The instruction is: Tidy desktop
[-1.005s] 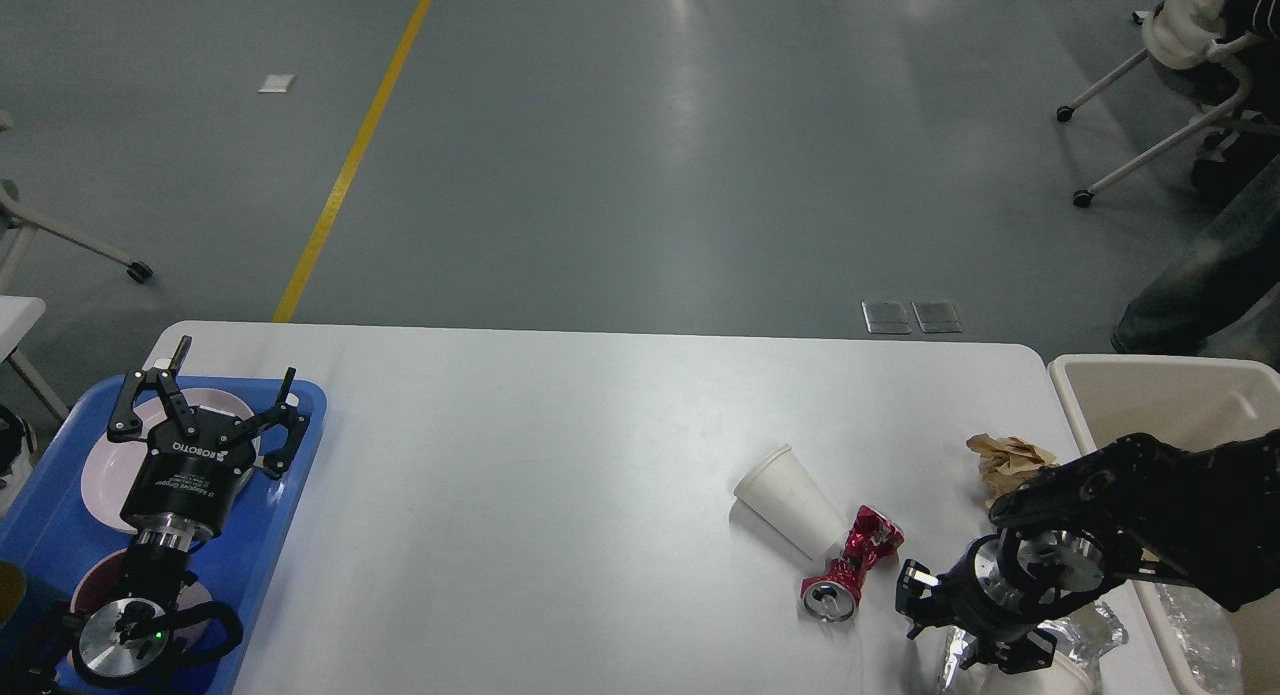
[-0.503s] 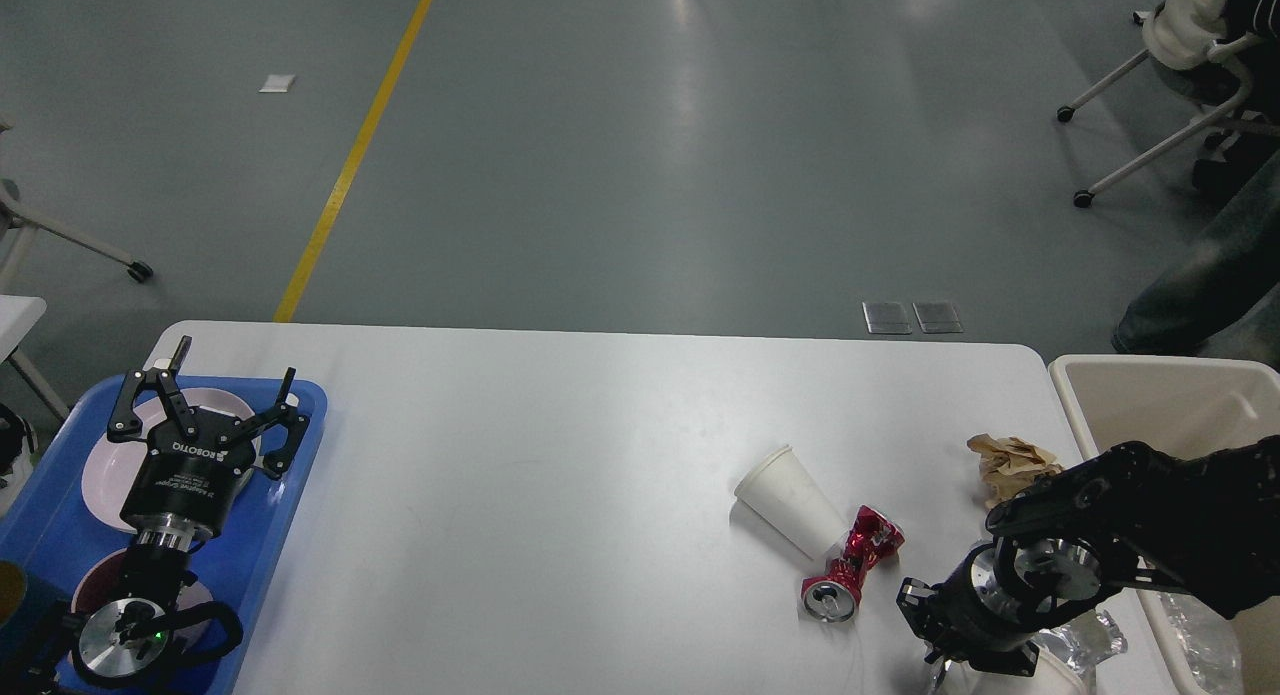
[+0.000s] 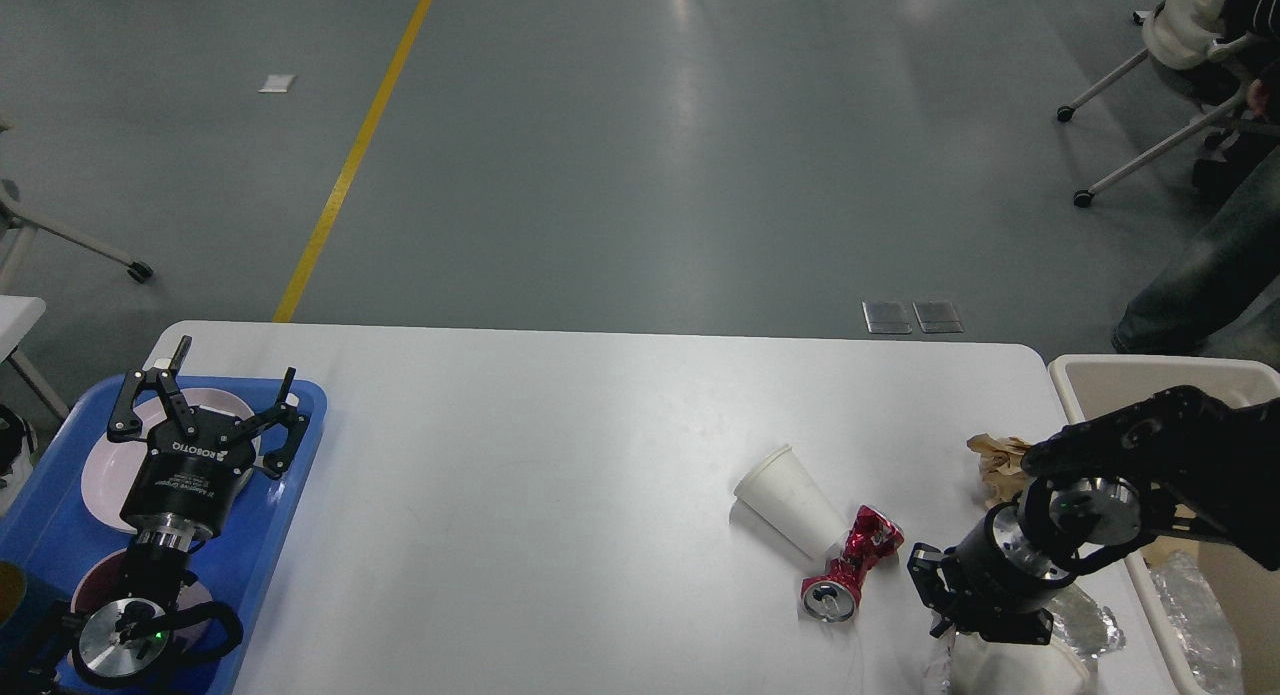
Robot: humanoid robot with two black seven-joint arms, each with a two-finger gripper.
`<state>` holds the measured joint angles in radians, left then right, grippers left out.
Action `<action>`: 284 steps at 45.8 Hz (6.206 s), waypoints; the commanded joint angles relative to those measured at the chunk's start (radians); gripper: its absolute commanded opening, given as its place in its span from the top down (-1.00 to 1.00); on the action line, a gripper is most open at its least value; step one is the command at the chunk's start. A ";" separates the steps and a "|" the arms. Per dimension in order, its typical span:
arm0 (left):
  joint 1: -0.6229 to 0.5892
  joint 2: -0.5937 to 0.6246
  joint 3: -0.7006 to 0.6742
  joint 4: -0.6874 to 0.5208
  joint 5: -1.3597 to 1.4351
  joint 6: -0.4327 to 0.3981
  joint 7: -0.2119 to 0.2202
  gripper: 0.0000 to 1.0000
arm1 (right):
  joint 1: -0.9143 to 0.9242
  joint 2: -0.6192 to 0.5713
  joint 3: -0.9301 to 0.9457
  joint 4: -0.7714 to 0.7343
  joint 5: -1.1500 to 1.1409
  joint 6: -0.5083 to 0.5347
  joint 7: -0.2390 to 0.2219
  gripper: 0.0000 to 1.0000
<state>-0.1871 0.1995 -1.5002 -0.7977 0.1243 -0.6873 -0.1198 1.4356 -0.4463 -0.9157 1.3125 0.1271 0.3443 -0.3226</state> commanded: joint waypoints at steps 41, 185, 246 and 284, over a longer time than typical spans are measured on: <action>0.000 0.000 0.000 0.000 0.000 -0.001 0.000 -0.93 | 0.731 -0.023 -0.598 0.147 0.082 0.274 0.010 1.00; 0.000 0.000 0.000 0.000 0.000 -0.001 0.000 -0.93 | 0.540 0.055 -0.302 -0.239 -0.020 0.548 -0.009 -1.00; 0.001 0.000 0.000 0.000 0.000 0.002 0.000 -0.93 | 0.093 0.090 -0.220 -0.364 0.003 -0.007 0.004 -0.98; 0.000 0.000 0.000 0.000 0.000 0.002 0.000 -0.93 | -0.385 0.199 -0.100 -0.748 -0.006 -0.254 0.005 -0.77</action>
<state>-0.1873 0.2003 -1.5002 -0.7977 0.1243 -0.6860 -0.1197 1.0697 -0.2492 -1.0156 0.5659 0.1212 0.1112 -0.3176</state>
